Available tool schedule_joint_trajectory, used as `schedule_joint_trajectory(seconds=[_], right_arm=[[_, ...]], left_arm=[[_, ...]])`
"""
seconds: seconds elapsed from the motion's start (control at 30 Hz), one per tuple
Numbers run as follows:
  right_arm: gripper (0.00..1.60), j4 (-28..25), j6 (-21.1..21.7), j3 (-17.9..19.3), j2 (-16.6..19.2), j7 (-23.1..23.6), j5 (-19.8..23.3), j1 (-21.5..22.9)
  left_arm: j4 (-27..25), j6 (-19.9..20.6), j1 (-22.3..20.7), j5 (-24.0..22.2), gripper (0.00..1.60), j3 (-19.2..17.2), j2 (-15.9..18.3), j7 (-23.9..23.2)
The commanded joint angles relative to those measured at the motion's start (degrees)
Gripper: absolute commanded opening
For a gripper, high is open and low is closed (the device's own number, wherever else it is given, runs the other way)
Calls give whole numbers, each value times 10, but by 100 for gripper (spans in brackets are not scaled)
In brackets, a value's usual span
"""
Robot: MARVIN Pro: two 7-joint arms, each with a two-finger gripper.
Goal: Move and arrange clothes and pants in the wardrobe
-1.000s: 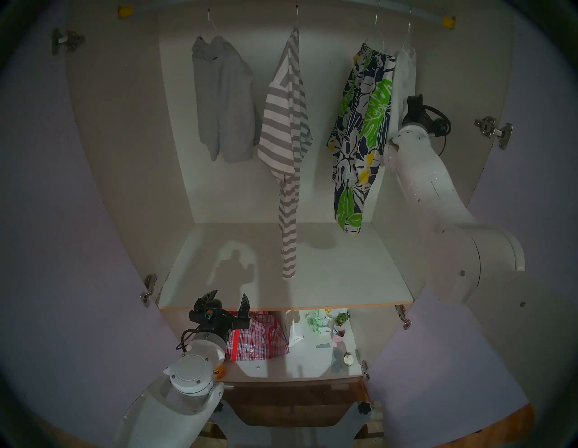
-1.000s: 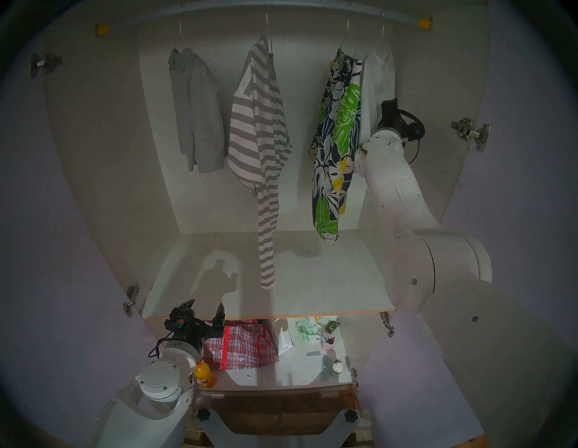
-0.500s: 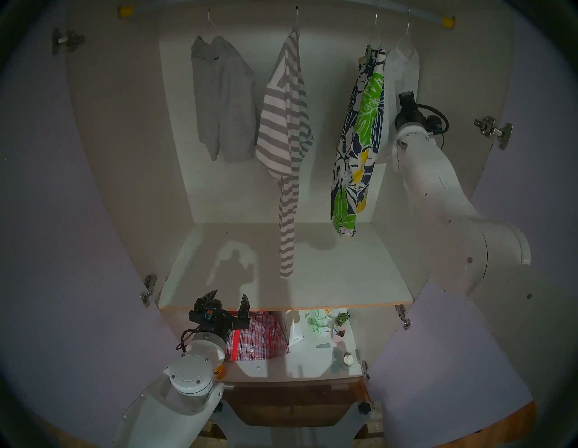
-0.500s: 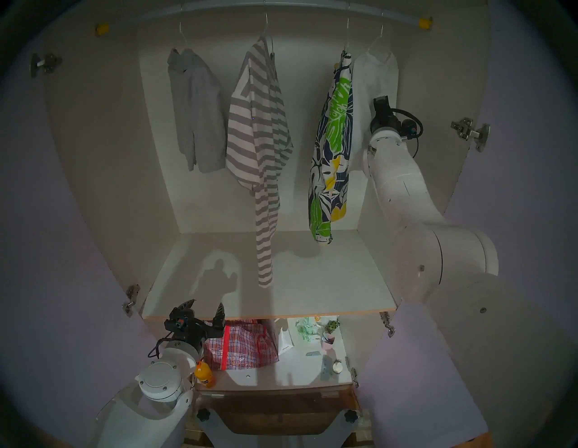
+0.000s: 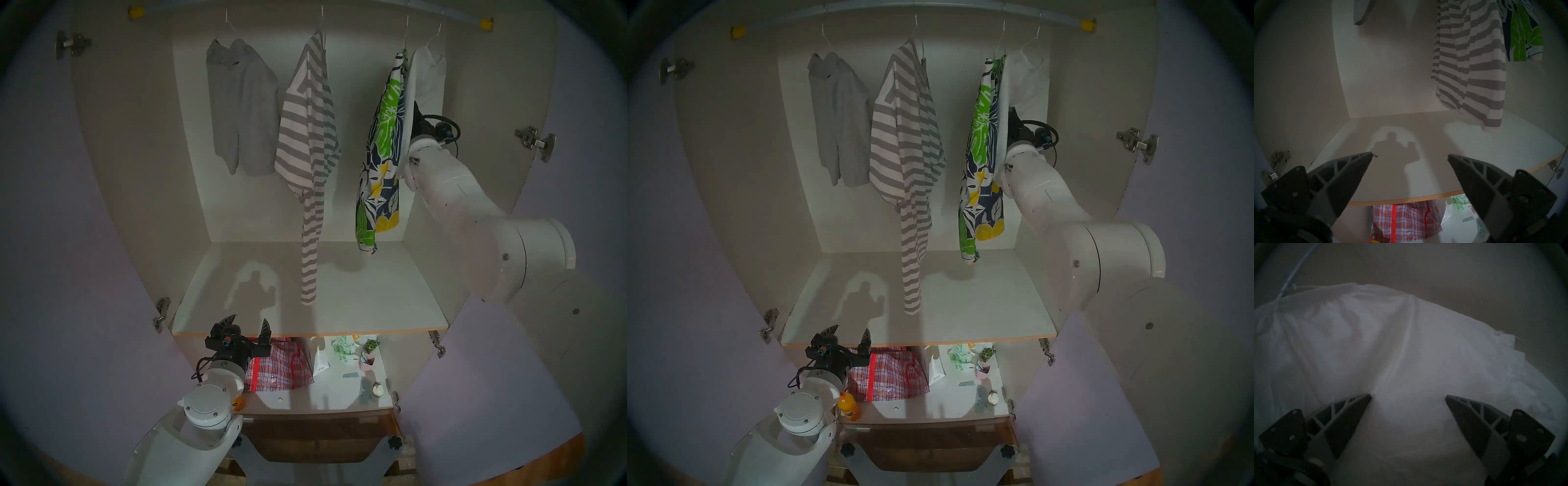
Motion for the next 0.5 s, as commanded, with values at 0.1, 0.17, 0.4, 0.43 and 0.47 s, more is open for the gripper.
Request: schedule_joint_trajectory(seconds=[0.1, 0.17, 0.4, 0.43, 0.47], right_arm=[[160, -19, 12, -19, -49, 48, -7, 23], [160, -19, 15, -22, -61, 56, -7, 19], [160, -67, 29, -48, -89, 143, -16, -41], [160, -84, 36, -53, -93, 157, -17, -57], [160, -100, 39, -59, -96, 166, -19, -71]], left_arm=[[-15, -8, -6, 1, 160, -1, 0, 0], [-16, -8, -6, 0, 160, -1, 0, 0], [-16, -9, -6, 0, 160, 0, 2, 1], [-16, -9, -6, -1, 160, 0, 2, 1], [-16, -9, -6, -1, 160, 1, 2, 1]])
